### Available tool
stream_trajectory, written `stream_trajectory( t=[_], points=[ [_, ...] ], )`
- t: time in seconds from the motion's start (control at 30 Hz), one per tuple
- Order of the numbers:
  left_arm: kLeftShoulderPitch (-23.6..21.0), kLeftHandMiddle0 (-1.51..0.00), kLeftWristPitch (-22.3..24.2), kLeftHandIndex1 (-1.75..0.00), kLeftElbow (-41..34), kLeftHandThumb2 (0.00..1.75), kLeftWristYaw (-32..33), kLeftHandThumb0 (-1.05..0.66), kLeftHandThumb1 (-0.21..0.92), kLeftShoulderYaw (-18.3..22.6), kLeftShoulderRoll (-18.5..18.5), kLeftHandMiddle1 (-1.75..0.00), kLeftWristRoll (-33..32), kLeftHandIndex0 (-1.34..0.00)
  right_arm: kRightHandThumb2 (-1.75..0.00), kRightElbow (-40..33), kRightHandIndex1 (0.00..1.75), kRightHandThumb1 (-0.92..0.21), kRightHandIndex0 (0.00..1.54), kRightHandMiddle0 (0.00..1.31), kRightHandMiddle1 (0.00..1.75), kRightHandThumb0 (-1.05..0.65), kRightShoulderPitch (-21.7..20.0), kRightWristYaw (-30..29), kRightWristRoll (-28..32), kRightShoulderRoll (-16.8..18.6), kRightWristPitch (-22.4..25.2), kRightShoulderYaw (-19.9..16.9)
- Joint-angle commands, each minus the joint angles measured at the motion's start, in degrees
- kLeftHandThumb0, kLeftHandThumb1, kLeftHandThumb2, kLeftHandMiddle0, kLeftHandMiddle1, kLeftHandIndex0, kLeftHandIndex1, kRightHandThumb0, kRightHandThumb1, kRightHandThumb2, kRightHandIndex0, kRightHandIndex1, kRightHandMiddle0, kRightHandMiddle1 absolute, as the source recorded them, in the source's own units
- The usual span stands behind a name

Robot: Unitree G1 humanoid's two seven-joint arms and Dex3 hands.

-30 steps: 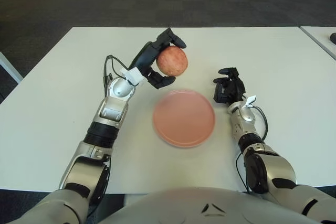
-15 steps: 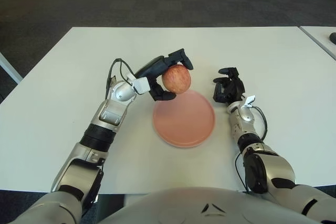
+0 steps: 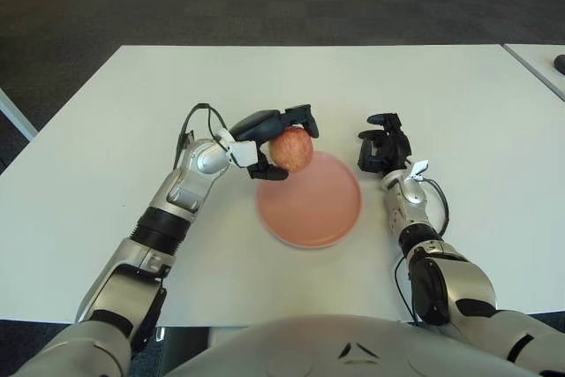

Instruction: Put the apple into the plate.

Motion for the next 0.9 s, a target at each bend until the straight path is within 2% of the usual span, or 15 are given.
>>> stream_trajectory(
  t=[0.0, 0.87],
  points=[
    [-1.4, -0.86, -1.56, -1.75, 1.22, 1.64, 1.39, 0.0, 0.01, -0.6, 0.38, -1.66, 2.05, -0.62, -1.51, 1.48, 1.75, -0.16, 0.74, 0.95, 1.75, 0.53, 1.03, -0.06, 0.2, 0.53, 1.79, 0.12],
    [-2.38, -0.87, -8.4, -1.75, 7.74, 1.66, 6.26, 0.0, -0.01, -1.96, -0.04, -1.67, 8.18, -0.63, -1.51, 1.77, 1.75, -0.15, 0.74, 0.94, 1.75, 0.53, 0.94, -0.43, 0.28, 0.61, 1.68, 0.1]
  ],
)
